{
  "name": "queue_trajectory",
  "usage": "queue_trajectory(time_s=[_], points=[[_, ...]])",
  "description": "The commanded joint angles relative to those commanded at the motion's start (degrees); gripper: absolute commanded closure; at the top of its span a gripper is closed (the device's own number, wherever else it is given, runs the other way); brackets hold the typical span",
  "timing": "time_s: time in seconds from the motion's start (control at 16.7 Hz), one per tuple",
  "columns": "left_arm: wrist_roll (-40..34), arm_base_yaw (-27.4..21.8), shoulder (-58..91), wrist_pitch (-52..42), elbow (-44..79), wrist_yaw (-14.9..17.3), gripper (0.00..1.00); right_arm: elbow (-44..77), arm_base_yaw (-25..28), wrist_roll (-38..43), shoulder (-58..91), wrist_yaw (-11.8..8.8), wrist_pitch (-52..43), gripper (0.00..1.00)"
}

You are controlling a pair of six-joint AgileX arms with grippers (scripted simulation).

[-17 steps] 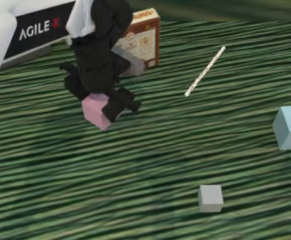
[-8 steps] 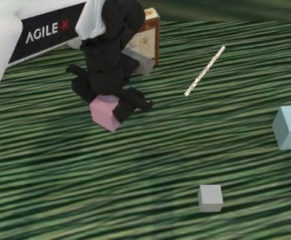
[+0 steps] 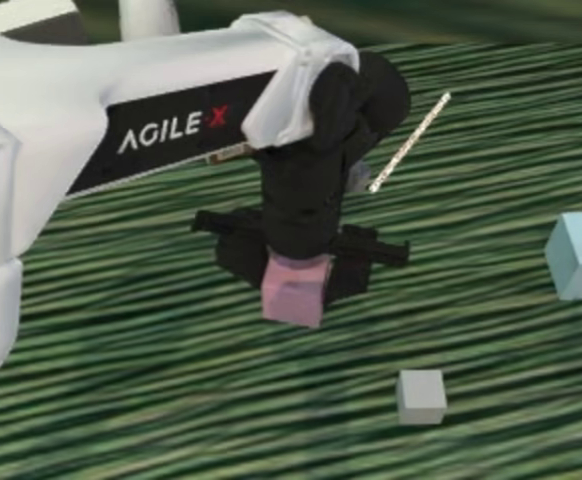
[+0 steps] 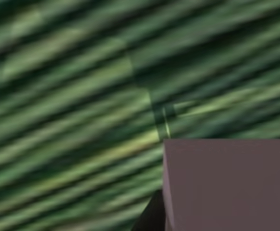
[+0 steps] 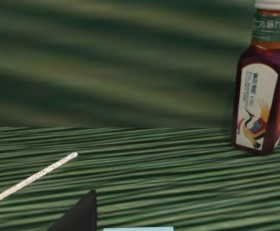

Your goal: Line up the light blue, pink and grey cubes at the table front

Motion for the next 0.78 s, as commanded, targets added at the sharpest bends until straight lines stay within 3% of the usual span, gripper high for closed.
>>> queue_trajectory(time_s=[0.18,0.36,0.78], points=[[-13.5,-5.1,-2.3,0.2,-2.7,-0.3,1.00,0.0,0.0,0.0,0.0,0.0,0.0,0.00],[-22.1,-8.9,-4.4,0.5,-4.8,-0.6,1.00,0.0,0.0,0.0,0.0,0.0,0.0,0.00],[-25.0,-10.2,-5.2,0.8,-5.5,-0.7,1.00,0.0,0.0,0.0,0.0,0.0,0.0,0.00]])
